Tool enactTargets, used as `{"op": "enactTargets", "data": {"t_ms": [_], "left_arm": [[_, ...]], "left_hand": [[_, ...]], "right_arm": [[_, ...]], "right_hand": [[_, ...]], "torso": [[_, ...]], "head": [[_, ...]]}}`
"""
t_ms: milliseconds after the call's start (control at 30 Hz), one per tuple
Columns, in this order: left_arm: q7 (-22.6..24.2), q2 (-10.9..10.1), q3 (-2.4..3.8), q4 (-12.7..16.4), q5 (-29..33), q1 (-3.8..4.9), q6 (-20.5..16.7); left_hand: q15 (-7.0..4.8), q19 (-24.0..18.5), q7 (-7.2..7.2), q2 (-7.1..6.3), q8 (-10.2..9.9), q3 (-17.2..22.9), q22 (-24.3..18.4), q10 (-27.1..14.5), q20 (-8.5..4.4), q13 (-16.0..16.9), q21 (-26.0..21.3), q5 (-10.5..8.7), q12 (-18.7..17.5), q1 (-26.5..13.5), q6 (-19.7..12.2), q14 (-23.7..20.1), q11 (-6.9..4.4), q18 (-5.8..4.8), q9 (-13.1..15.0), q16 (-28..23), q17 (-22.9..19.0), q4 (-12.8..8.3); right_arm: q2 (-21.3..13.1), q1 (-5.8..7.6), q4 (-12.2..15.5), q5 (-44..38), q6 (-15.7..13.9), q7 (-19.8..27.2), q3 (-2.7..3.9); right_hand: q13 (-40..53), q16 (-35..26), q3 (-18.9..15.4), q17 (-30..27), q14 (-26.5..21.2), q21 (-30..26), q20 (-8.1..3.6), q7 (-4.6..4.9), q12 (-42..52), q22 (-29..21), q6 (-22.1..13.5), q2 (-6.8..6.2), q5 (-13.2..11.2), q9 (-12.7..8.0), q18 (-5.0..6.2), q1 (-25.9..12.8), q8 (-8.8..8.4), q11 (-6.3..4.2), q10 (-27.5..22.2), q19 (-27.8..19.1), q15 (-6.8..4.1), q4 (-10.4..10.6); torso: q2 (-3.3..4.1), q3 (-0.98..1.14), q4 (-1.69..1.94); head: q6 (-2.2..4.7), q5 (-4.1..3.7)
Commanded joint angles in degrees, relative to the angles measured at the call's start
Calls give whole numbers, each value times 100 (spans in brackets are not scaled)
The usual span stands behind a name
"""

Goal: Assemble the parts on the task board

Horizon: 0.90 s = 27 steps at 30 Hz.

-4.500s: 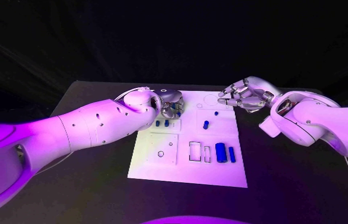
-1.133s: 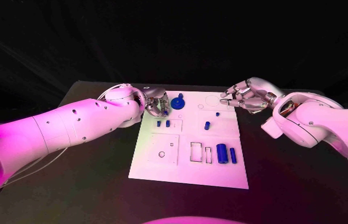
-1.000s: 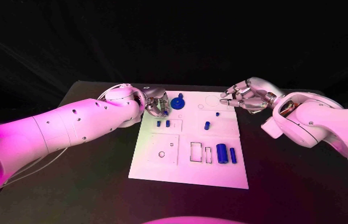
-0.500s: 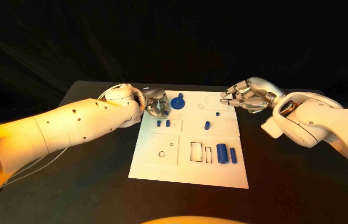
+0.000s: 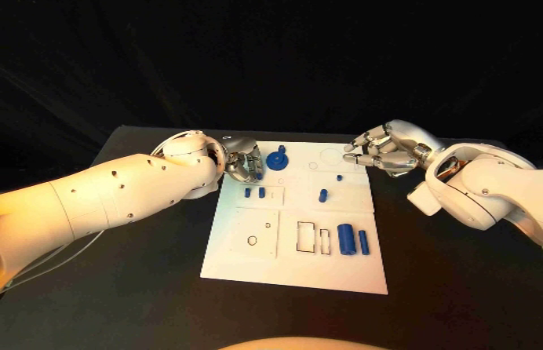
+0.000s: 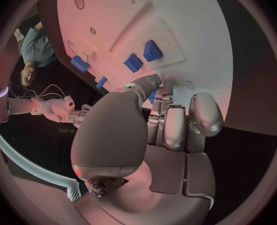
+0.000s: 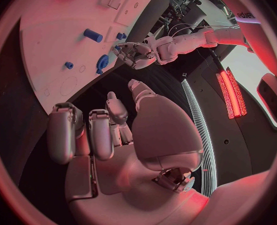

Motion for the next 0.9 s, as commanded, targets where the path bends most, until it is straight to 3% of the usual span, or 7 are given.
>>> {"op": "enactTargets", "data": {"t_ms": [33, 200, 533, 700, 733, 767, 900], "left_arm": [[-41, -32, 1, 16, 14, 0, 40], [-64, -104, 1, 41, 14, 0, -10], [-37, -442, 21, 200, 210, 22, -258], [303, -747, 51, 397, 1327, 70, -842], [339, -775, 54, 417, 1456, 73, -892], [437, -845, 58, 471, 1811, 80, -1019], [974, -1096, 66, 699, 3640, 97, -1440]], "left_hand": [[24, -28, 17, -72, -60, -17, 7, 42, 35, 16, 21, 12, -44, -10, -122, 83, 1, -76, -52, 38, -10, -16], [32, -29, 31, -105, -75, -7, 11, 66, 45, 39, 24, 14, -86, -10, -295, 81, 9, -75, -135, 46, -18, -18], [37, -39, 35, -77, 11, 33, -5, 76, 51, 64, 13, 15, -130, 31, -157, 78, 15, -71, -147, 54, -27, -33], [9, -341, -8, 34, 274, 89, -671, 175, 38, 135, -476, 9, -115, 122, 369, 70, -23, 69, -66, 58, -50, -86], [9, -305, -9, 43, 282, 94, -562, 184, 37, 143, -403, 10, -110, 130, 389, 70, -25, 46, -63, 59, -51, -92], [23, 143, -10, 59, 288, 102, 664, 189, 55, 167, 458, 11, -106, 133, 418, 66, -8, -216, -66, 59, -60, -103], [166, 973, 31, 70, 202, 85, 2631, 20, 256, 294, 1811, 10, -205, 35, 393, -52, 56, -627, -141, -32, -310, -132]], "right_arm": [[-5, -2, -17, -12, -16, 20, 2], [-15, -2, -50, -28, -24, 14, 2], [-28, -1, -163, -749, -42, -149, 2], [34, 0, -212, -2151, 4, -428, 2], [44, 0, -215, -2275, 17, -459, 2], [74, -1, -222, -2598, 52, -544, 2], [223, -2, -260, -3763, 276, -938, 2]], "right_hand": [[-355, -56, 33, 607, 351, -64, -40, -30, -388, 231, -14, 32, 34, -16, 97, 27, 11, 2, -363, -13, -38, 6], [-1812, -326, 103, 329, 280, -208, -46, -27, -1953, 124, -55, 25, 37, -45, 123, 62, 25, 0, -1437, -51, -44, 26], [-2902, -579, 540, 92, 260, -311, -93, -46, -3119, 70, 115, -19, -247, -71, 138, 590, 121, -27, -1354, -40, -83, -212], [-3851, -685, 1005, -24, 267, -279, -123, -107, -4187, 117, 469, -152, -493, -89, 129, 882, 126, -56, -1068, 4, -75, -386], [-3887, -684, 1014, -24, 268, -274, -116, -113, -4237, 122, 494, -174, -499, -87, 125, 889, 132, -57, -1087, 6, -88, -397], [-4061, -685, 1082, -26, 271, -273, -109, -112, -4436, 128, 533, -207, -608, -100, 123, 884, 102, -53, -1043, 10, -102, -402], [-4482, -691, 1268, -37, 276, -280, -85, -157, -4924, 137, 649, -305, -867, -125, 120, 865, 26, -37, -1011, 16, -70, -417]], "torso": [[1, -2, -4], [0, -2, 2], [-8, -2, 0], [-12, -2, -3], [-12, -2, -3], [-7, -2, -4], [-4, 0, -6]], "head": [[4, 2], [9, -18], [36, -20], [107, -191], [107, -191], [128, -231], [171, -367]]}}
